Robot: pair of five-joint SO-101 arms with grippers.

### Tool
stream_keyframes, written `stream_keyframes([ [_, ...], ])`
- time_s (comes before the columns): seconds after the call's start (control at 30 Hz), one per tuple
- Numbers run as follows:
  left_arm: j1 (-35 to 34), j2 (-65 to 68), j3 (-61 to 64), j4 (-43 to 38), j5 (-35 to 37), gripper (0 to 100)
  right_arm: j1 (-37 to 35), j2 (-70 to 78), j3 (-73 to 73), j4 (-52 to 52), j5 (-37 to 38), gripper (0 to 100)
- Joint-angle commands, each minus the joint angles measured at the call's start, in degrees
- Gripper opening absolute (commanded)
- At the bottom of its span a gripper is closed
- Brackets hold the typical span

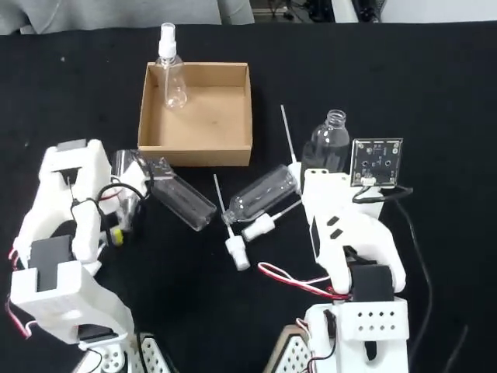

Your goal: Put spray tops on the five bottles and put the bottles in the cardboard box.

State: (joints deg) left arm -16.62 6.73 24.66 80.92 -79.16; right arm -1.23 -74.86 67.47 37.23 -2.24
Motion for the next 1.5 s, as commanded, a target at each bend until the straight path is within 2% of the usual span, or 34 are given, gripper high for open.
stream_keyframes([
  [0.0,-1.63,-0.26,-2.68,-0.18,-5.71,3,1.14,-0.75,-0.57,-1.85,0.18,11.6],
  [0.13,-3.03,-0.26,-2.68,-1.58,-10.73,3,1.14,-0.75,-0.57,-1.85,0.18,11.6],
  [0.23,-4.00,-0.79,-2.68,-4.31,-10.73,3,1.05,-0.75,-0.57,-1.85,0.18,11.6],
  [0.3,-4.53,-0.79,-2.95,-4.31,-10.64,8,1.05,-0.75,-0.57,-1.85,0.18,11.6],
  [0.33,-5.23,-0.79,-3.47,-4.13,-9.67,12,1.05,-0.75,-0.57,-1.85,0.18,11.6],
  [0.4,-6.29,-0.79,-5.05,-4.13,-3.34,20,1.05,-0.75,-0.57,-1.85,0.18,11.6],
  [0.47,-7.16,-0.79,-7.16,-4.13,2.81,23,1.05,-0.75,-0.57,-1.85,0.18,11.6],
  [0.57,-8.40,-0.79,-9.54,-2.99,4.31,23,1.05,-0.75,-0.48,-1.85,0.18,11.6],
  [0.77,-8.92,-0.79,-17.80,11.60,4.84,23,1.05,-1.19,-0.13,-1.85,0.26,11.6],
  [0.87,-9.63,-0.70,-22.29,17.23,8.00,23,1.05,-1.19,-0.04,-1.85,0.26,11.6],
  [0.97,-11.12,-0.79,-23.52,17.67,10.99,23,1.05,-1.19,-0.04,-1.85,0.26,11.6],
  [1.47,-17.27,-0.79,-18.86,19.87,13.54,19,1.05,-1.19,-0.04,-1.85,0.26,11.6],
])
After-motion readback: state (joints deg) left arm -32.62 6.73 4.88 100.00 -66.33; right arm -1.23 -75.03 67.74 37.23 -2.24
